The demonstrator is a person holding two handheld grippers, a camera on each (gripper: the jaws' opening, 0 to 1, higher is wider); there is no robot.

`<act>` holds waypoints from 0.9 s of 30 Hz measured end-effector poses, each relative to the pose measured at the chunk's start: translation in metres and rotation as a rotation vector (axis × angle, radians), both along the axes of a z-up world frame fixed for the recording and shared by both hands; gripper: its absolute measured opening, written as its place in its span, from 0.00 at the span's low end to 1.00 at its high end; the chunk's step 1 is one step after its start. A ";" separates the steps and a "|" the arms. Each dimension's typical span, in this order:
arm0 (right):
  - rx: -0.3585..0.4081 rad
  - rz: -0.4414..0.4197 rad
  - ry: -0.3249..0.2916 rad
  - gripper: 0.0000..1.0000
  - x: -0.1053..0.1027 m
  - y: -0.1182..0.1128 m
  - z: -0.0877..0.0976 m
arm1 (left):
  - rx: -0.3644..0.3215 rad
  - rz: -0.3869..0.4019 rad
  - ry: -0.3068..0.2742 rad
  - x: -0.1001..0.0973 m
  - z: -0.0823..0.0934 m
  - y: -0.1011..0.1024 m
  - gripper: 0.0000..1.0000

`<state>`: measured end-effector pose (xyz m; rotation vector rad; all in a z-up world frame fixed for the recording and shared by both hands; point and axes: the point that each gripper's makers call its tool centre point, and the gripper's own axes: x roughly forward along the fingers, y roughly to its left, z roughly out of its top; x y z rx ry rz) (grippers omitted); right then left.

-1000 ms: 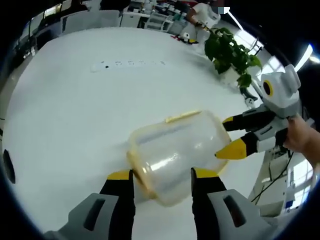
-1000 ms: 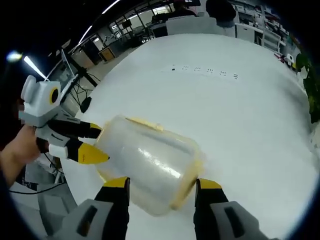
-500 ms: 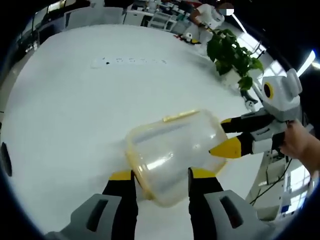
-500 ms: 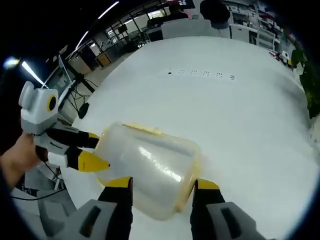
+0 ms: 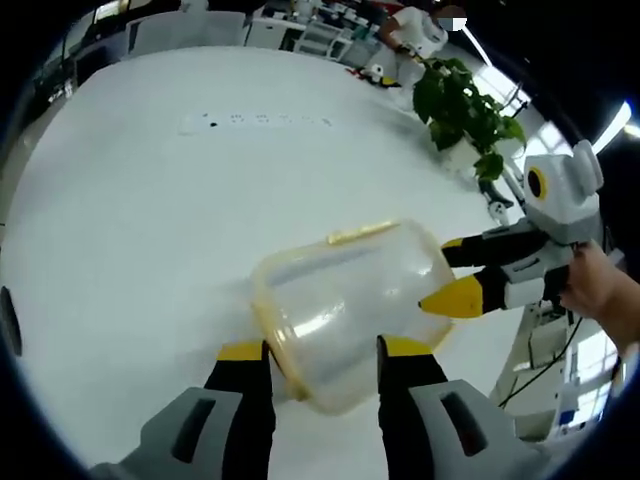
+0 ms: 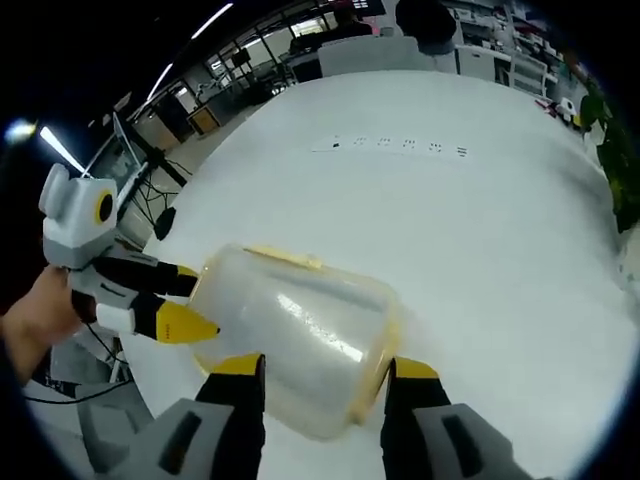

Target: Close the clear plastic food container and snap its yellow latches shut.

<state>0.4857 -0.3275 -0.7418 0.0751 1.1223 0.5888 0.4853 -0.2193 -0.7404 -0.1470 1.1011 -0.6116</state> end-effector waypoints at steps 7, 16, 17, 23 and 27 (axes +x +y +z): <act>-0.003 -0.009 0.005 0.44 -0.001 -0.001 0.000 | -0.004 -0.002 -0.003 -0.001 0.001 0.000 0.38; -0.007 -0.011 0.013 0.45 -0.001 -0.001 0.000 | -0.007 -0.004 0.005 0.000 0.001 0.001 0.39; -0.006 -0.010 0.012 0.46 -0.001 -0.001 0.000 | -0.008 -0.010 -0.001 -0.001 0.001 0.001 0.39; -0.021 -0.002 0.005 0.47 -0.002 0.000 0.002 | -0.014 -0.006 0.007 0.001 0.001 0.000 0.40; -0.040 0.054 -0.040 0.48 0.001 0.000 0.003 | -0.011 -0.037 -0.024 0.001 0.002 0.000 0.41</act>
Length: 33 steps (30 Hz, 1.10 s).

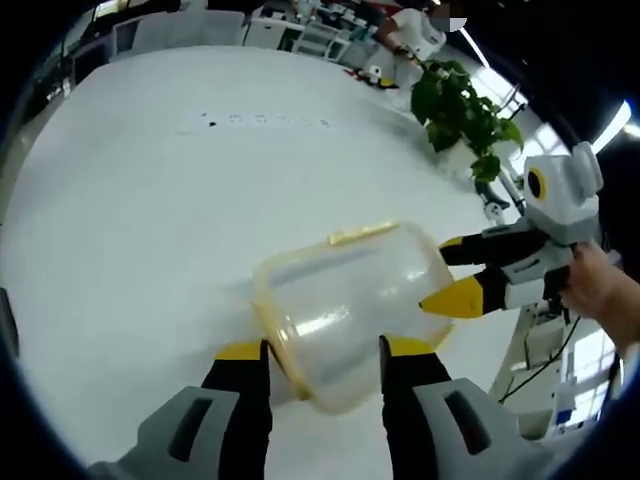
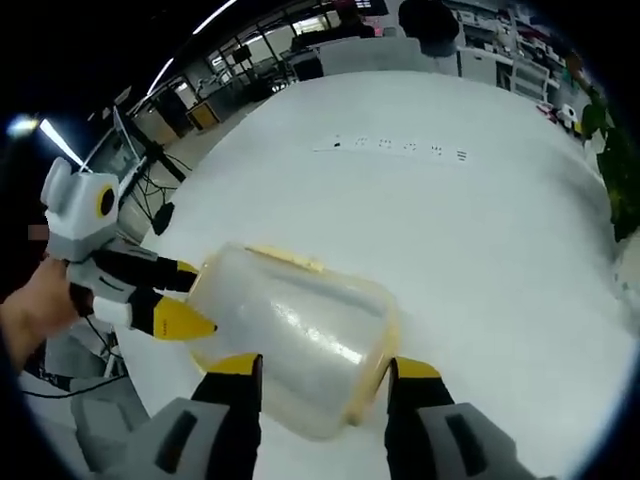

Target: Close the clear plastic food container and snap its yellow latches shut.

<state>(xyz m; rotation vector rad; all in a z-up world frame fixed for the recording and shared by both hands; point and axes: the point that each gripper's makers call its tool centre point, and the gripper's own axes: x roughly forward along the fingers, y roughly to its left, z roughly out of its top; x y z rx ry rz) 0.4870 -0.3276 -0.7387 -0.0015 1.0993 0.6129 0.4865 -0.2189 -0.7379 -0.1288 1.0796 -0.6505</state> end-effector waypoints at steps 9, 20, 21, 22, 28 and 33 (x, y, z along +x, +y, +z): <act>-0.011 0.081 -0.019 0.54 -0.006 0.008 0.000 | 0.020 -0.050 -0.027 0.002 0.008 0.004 0.47; -0.075 0.185 -0.045 0.53 -0.008 0.002 0.007 | 0.077 -0.172 -0.051 -0.003 0.007 0.010 0.53; -0.075 0.185 -0.040 0.54 -0.008 0.002 0.007 | 0.073 -0.184 -0.050 -0.004 0.008 0.010 0.54; -0.083 0.197 -0.041 0.55 -0.008 0.001 0.007 | 0.071 -0.189 -0.051 -0.004 0.009 0.010 0.54; -0.140 0.303 -0.048 0.57 -0.016 -0.002 0.005 | 0.098 -0.246 -0.065 -0.006 0.013 0.015 0.51; -0.146 0.345 -0.049 0.59 -0.019 -0.002 0.005 | 0.098 -0.345 -0.064 -0.013 0.015 0.014 0.49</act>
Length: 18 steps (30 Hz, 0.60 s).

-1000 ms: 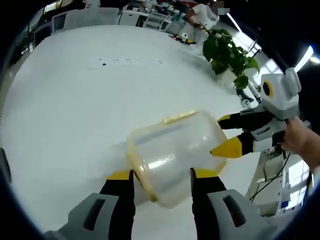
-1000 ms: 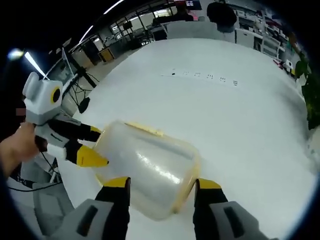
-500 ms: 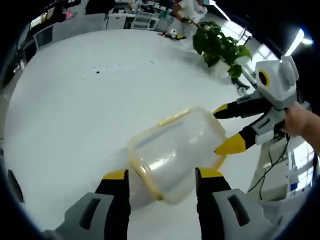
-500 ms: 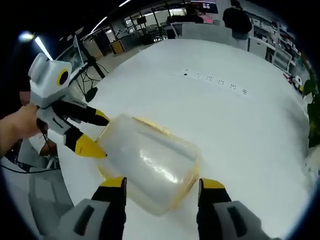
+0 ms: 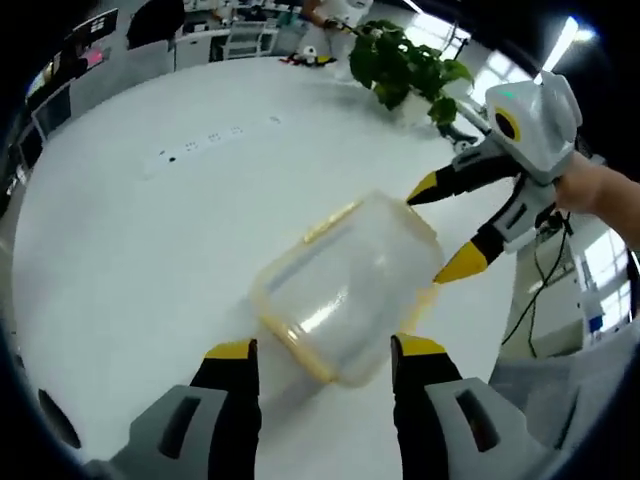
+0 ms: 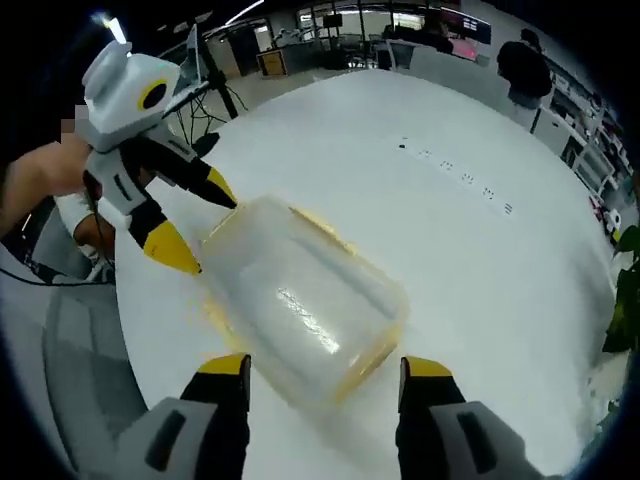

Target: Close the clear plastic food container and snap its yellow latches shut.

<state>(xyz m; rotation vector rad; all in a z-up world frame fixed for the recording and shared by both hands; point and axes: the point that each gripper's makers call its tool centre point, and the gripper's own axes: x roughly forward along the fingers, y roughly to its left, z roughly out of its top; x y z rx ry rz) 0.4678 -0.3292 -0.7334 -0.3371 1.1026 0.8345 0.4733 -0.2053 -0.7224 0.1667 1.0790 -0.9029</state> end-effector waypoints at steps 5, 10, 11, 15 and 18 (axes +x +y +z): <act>-0.024 0.056 0.018 0.57 -0.005 -0.002 -0.001 | 0.036 -0.078 -0.012 -0.004 0.003 0.002 0.51; -0.034 0.097 0.007 0.57 -0.006 -0.001 0.004 | 0.047 -0.108 -0.038 0.000 0.008 0.006 0.51; -0.038 0.106 0.004 0.57 -0.006 -0.001 0.003 | 0.049 -0.123 -0.044 -0.001 0.008 0.006 0.51; -0.064 0.165 -0.002 0.58 -0.009 -0.002 0.003 | 0.107 -0.203 -0.079 -0.003 0.008 0.011 0.52; -0.078 0.211 -0.014 0.57 -0.011 0.000 0.006 | 0.113 -0.235 -0.098 -0.003 0.011 0.010 0.52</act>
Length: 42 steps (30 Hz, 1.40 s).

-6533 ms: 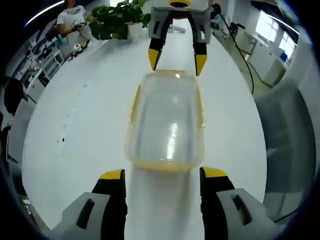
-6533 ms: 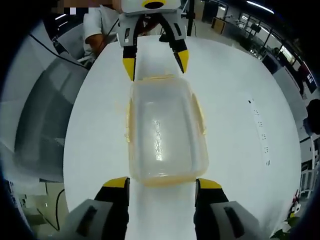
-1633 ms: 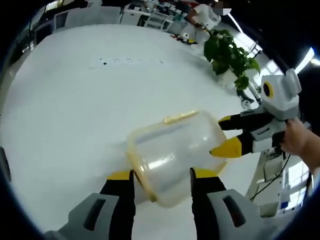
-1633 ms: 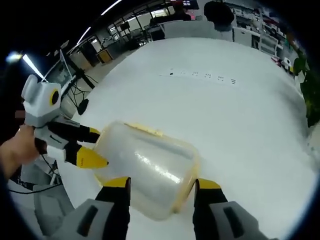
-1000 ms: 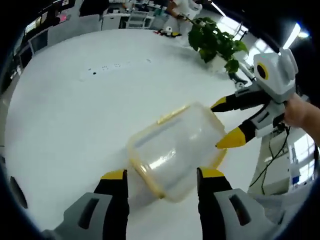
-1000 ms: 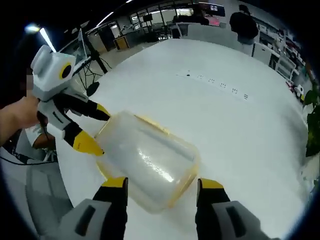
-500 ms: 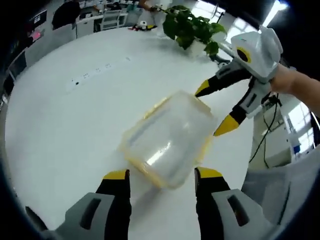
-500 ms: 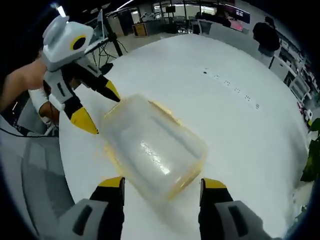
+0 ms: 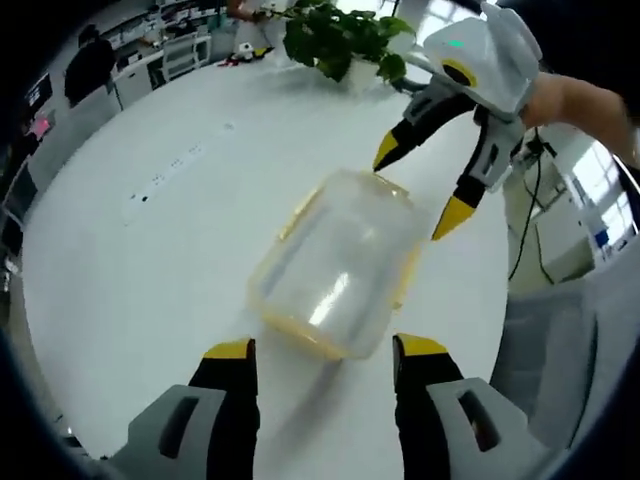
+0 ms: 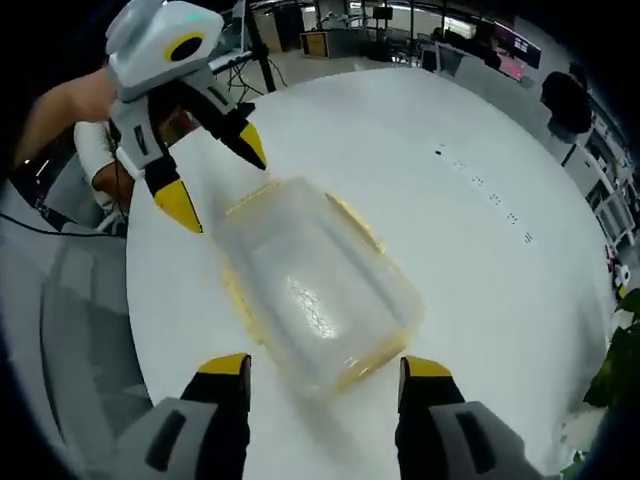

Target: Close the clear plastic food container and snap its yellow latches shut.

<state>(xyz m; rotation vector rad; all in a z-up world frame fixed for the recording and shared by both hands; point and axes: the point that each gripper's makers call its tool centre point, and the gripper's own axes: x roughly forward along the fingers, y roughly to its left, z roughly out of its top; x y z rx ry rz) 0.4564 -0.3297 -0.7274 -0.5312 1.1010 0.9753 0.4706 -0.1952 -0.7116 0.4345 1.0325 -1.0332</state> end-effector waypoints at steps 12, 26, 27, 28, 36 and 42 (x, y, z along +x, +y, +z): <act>-0.079 0.183 -0.041 0.59 0.002 0.001 0.003 | 0.105 -0.171 -0.065 0.002 0.001 0.006 0.51; -0.129 0.344 -0.067 0.58 -0.003 0.007 0.003 | 0.193 -0.384 -0.134 -0.006 -0.002 -0.002 0.54; -0.133 0.357 -0.071 0.58 -0.003 0.008 0.004 | 0.203 -0.403 -0.143 -0.006 -0.002 -0.002 0.54; -0.133 0.364 -0.072 0.58 -0.004 0.008 0.004 | 0.218 -0.424 -0.154 -0.006 -0.002 -0.001 0.54; -0.166 0.407 -0.069 0.56 -0.007 0.003 -0.001 | 0.257 -0.515 -0.198 -0.009 -0.003 -0.002 0.52; -0.150 0.406 -0.073 0.55 -0.006 0.008 0.002 | 0.250 -0.514 -0.199 -0.007 -0.004 -0.005 0.52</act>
